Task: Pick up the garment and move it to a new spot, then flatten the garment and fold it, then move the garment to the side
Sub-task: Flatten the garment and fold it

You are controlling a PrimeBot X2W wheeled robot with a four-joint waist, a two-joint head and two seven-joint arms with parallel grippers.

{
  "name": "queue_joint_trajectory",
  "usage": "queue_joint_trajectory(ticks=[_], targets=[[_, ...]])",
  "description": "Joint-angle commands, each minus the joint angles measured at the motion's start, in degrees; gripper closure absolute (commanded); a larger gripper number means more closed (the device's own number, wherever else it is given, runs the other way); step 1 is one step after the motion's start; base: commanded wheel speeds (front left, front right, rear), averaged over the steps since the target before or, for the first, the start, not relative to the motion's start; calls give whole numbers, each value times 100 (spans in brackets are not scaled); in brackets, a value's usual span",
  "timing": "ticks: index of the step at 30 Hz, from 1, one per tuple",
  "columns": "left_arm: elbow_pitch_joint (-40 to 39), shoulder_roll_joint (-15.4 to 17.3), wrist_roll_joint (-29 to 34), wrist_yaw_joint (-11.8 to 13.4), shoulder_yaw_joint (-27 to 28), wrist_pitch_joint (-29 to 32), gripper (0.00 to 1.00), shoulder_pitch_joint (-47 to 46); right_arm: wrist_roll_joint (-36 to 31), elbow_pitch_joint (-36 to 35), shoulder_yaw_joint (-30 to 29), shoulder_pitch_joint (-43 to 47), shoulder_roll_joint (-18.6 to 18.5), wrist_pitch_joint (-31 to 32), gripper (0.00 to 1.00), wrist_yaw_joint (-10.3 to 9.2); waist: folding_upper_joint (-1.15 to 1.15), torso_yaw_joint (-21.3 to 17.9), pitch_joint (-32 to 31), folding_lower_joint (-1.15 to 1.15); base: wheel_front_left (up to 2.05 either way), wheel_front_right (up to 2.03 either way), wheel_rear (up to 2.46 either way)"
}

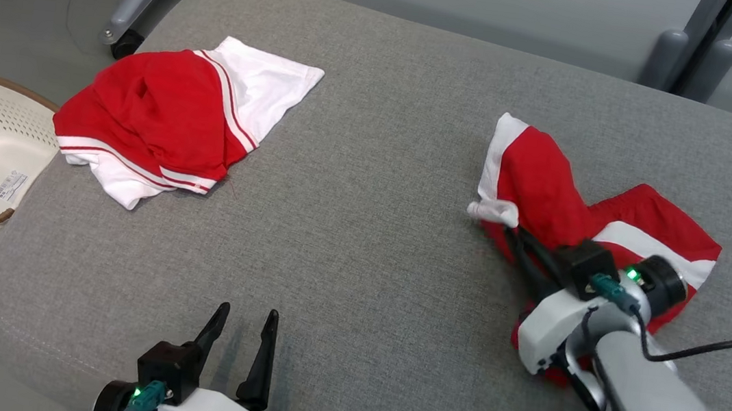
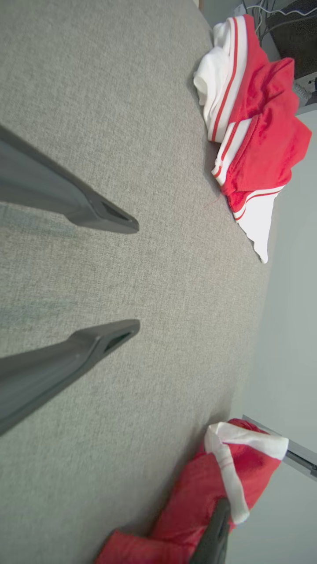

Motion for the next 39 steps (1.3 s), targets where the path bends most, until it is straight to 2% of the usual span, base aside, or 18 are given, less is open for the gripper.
queue_joint_trajectory(ticks=[1,8,12,16,21,24,25,26,27,29,31,36,39], targets=[[-24,21,-30,24,-18,-1,0,-64,-18,-195,-80,-102,-75,1,100,-2,0,-40,-42,0,0,0,0],[73,23,-90,10,-183,-1,0,-64,-18,-1116,-165,-732,-302,1,100,-2,0,-37,-317,0,0,0,0],[131,23,-37,-27,-156,-1,0,-1,176,-1611,194,-1136,-249,1,100,-2,0,-105,-449,0,0,0,0],[232,20,70,-87,-28,-1,0,98,435,-1991,711,-1079,-274,2,100,-2,0,-371,-565,0,0,0,0],[216,20,126,-154,81,-1,0,51,986,-2354,1393,-437,-756,2,100,-2,0,-871,-604,0,0,0,0],[204,22,157,-192,53,-1,0,-45,1206,-2367,1543,55,-1235,2,100,-2,0,-1161,-590,0,0,0,0],[187,21,154,-193,55,-1,0,-85,1319,-2304,1542,327,-1540,1,100,-2,0,-1356,-575,0,0,0,0],[200,19,165,-200,41,0,0,-101,1332,-2270,1501,436,-1694,2,100,-2,0,-1435,-568,0,0,0,0],[200,19,165,-200,41,0,0,-101,1332,-2270,1501,436,-1694,2,100,-2,0,-1435,-568,0,0,0,0],[225,23,169,-221,26,-1,0,-180,1363,-2145,1378,631,-2075,2,100,-2,0,-1659,-542,0,0,0,0],[245,23,160,-220,20,-1,0,-225,1321,-2031,1224,666,-2274,2,100,-2,0,-1768,-524,0,0,0,0],[290,22,186,-255,-19,-1,0,-325,1075,-1920,469,448,-2507,2,100,-2,0,-1925,-500,0,0,0,0],[310,25,144,-261,-58,-1,0,-366,847,-1928,116,276,-2518,2,100,-2,0,-1945,-518,0,0,0,0]])
